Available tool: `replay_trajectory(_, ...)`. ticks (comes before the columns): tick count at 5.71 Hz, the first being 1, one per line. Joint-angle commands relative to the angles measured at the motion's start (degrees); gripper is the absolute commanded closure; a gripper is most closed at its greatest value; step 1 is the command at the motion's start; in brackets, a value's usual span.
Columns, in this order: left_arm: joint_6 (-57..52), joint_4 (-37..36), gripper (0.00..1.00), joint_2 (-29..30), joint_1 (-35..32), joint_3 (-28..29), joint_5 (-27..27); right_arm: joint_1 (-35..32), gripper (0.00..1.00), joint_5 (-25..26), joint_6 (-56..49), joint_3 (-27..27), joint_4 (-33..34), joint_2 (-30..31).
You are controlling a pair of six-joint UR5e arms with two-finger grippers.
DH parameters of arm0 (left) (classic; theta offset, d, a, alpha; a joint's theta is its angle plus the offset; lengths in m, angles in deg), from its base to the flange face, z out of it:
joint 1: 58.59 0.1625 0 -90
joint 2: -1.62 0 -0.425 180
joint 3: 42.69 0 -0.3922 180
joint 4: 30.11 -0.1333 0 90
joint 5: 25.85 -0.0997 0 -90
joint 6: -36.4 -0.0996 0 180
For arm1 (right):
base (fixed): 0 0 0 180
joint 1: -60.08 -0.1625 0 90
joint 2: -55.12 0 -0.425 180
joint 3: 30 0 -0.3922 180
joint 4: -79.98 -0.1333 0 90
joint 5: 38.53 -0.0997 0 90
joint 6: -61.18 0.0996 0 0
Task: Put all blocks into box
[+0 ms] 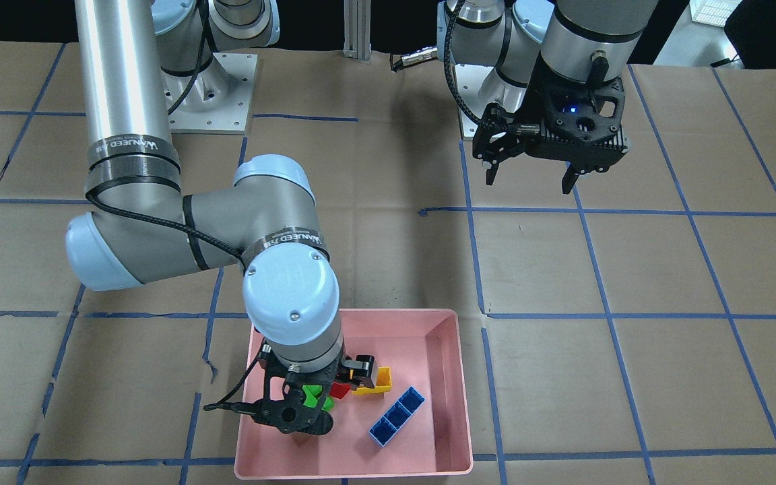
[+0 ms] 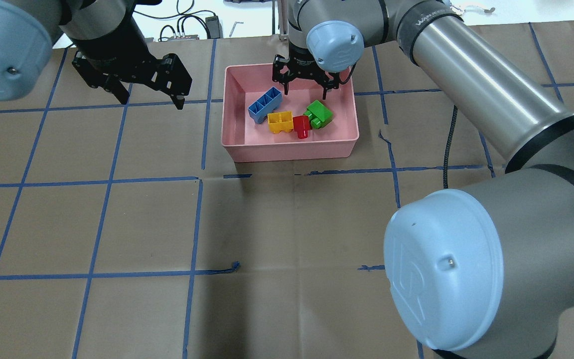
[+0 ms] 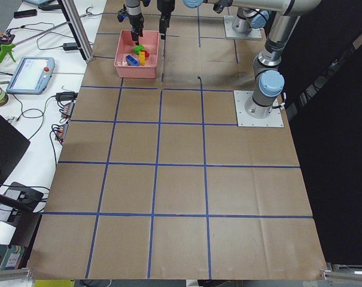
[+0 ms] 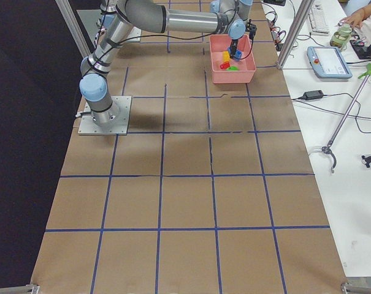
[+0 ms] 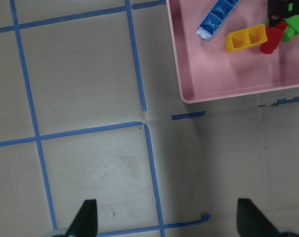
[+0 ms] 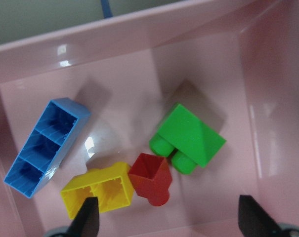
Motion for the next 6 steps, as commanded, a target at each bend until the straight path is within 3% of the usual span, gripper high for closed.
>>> replay_trajectory(1, 0.0, 0.0, 0.00, -0.1, 0.0, 0.0, 0.0, 5.4, 0.01, 0.3, -7.9, 2.1, -2.5, 6.8)
replay_trajectory(2, 0.0, 0.0, 0.00, -0.1, 0.0, 0.0, 0.0, 7.5, 0.01, 0.9, -11.8, 7.0, -4.6, 11.8)
replay_trajectory(4, 0.0, 0.0, 0.00, -0.1, 0.1, 0.0, 0.1, 13.6, 0.01, 0.7, -20.7, 23.7, -4.3, 27.2)
replay_trajectory(5, 0.0, 0.0, 0.00, -0.1, 0.0, 0.0, 0.0, 14.7, 0.01, 0.9, -21.3, 27.9, -4.4, 34.1)
replay_trajectory(6, 0.0, 0.0, 0.00, -0.1, 0.0, 0.0, 0.0, 14.3, 0.01, 0.7, -21.0, 27.8, -7.9, 36.4)
